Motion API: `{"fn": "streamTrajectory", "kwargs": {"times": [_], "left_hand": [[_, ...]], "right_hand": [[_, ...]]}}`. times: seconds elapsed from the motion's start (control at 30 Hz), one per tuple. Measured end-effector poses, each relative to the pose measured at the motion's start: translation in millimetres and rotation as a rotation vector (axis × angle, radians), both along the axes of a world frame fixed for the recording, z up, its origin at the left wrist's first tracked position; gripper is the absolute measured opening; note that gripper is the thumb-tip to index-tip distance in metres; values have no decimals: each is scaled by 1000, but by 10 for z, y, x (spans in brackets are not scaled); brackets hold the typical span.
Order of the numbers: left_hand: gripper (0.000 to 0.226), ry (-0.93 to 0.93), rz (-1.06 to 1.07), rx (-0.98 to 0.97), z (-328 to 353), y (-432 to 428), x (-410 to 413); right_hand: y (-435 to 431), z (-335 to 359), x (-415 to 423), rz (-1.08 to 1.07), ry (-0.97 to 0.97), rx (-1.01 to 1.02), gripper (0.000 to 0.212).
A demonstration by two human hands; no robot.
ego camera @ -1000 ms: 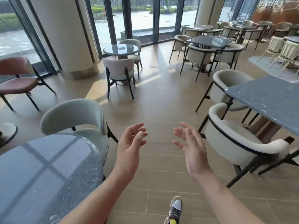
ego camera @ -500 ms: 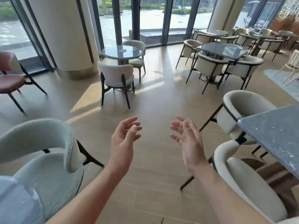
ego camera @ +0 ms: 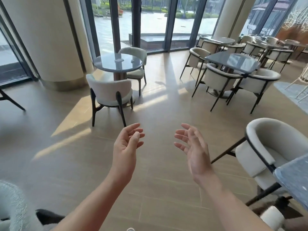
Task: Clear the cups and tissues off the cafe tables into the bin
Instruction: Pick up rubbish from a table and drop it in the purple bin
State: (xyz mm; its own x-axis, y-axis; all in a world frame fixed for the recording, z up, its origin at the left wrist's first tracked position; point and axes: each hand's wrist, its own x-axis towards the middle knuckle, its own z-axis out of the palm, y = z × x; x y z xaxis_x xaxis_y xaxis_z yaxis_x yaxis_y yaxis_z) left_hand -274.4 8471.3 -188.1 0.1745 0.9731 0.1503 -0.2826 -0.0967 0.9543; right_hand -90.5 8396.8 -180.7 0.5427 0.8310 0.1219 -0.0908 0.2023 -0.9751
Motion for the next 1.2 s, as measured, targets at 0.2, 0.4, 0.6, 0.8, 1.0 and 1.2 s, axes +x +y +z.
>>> {"fn": "streamTrajectory", "kwargs": {"times": [0.2,0.4,0.6,0.8,1.0,1.2], "left_hand": [[31,17,-25,-7,167,1436,620],[31,30,-31,-19,51,2689,1451],[31,49,24,-24,-37,4007,2532],[32,38,82,-47,125,5159,3506],[32,36,122,-69,95,6202,4169],[28,31,144,-81,-59,7489,4660]], "right_hand": [[1405,105,628,-20,24,13,38],[2649,-44,1465,-32,35,10,38],[4023,-170,2641,-5,58,1,41],[5294,66,3647,61,42,-11,46],[6356,-6,4306,102,38,-37,42],[7695,-149,4784,127,32,-70,46]]}}
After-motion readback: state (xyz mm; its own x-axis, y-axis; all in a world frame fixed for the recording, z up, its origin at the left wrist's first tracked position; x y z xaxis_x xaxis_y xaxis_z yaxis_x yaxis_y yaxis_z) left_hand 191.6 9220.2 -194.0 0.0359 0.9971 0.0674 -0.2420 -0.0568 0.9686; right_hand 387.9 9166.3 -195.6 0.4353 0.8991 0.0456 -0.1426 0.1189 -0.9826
